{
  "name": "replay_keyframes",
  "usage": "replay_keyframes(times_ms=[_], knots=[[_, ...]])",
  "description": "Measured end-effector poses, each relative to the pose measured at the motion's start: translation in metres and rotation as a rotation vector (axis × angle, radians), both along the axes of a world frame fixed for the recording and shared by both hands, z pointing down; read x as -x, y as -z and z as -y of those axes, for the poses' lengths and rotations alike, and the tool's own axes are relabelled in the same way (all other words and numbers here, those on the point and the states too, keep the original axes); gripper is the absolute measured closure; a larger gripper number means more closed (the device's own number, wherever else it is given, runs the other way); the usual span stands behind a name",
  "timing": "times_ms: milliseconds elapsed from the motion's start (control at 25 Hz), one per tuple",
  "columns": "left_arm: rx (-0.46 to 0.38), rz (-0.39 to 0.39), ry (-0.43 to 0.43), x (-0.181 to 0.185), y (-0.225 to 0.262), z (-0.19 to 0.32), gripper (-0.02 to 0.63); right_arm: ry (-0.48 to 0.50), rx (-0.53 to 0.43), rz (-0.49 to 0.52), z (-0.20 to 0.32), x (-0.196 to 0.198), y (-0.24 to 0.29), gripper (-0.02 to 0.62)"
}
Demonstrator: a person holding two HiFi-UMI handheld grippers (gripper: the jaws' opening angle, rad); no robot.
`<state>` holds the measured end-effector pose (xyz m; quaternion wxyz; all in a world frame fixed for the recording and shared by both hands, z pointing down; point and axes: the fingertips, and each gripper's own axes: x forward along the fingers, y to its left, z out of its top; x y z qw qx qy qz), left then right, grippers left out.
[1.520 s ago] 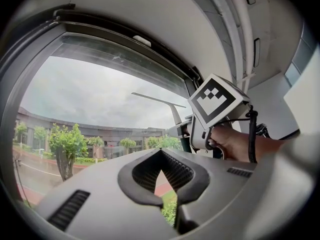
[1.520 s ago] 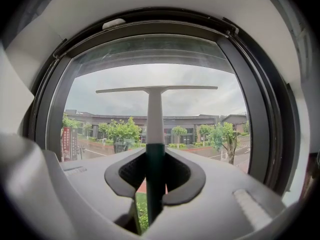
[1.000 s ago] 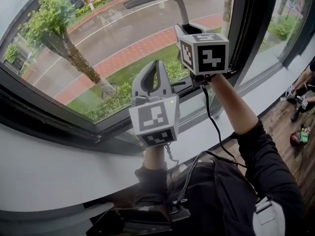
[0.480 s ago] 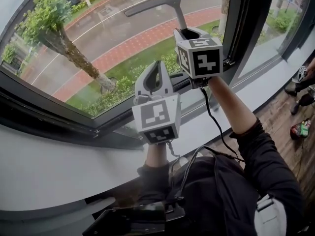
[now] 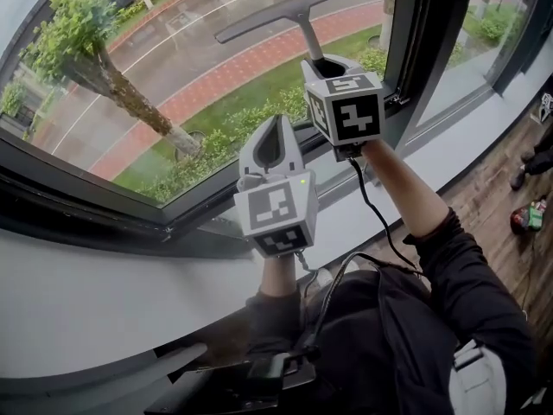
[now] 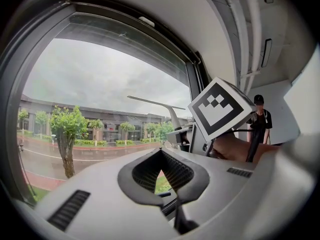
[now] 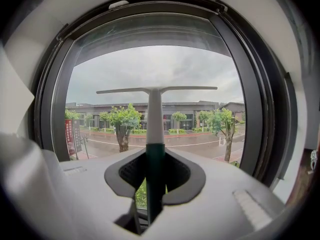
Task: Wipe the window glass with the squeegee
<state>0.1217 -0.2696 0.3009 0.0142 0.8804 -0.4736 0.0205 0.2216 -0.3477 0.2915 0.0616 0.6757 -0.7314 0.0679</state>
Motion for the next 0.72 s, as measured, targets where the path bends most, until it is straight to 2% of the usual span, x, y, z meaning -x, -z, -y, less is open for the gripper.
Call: replay_keyframes(times_ms=[720], knots=[[0.079, 0.040, -0.008, 0.002, -0.044, -0.005, 0.606, 0.008, 0.112, -0.018, -0.014, 0.003, -0.066, 0.528]])
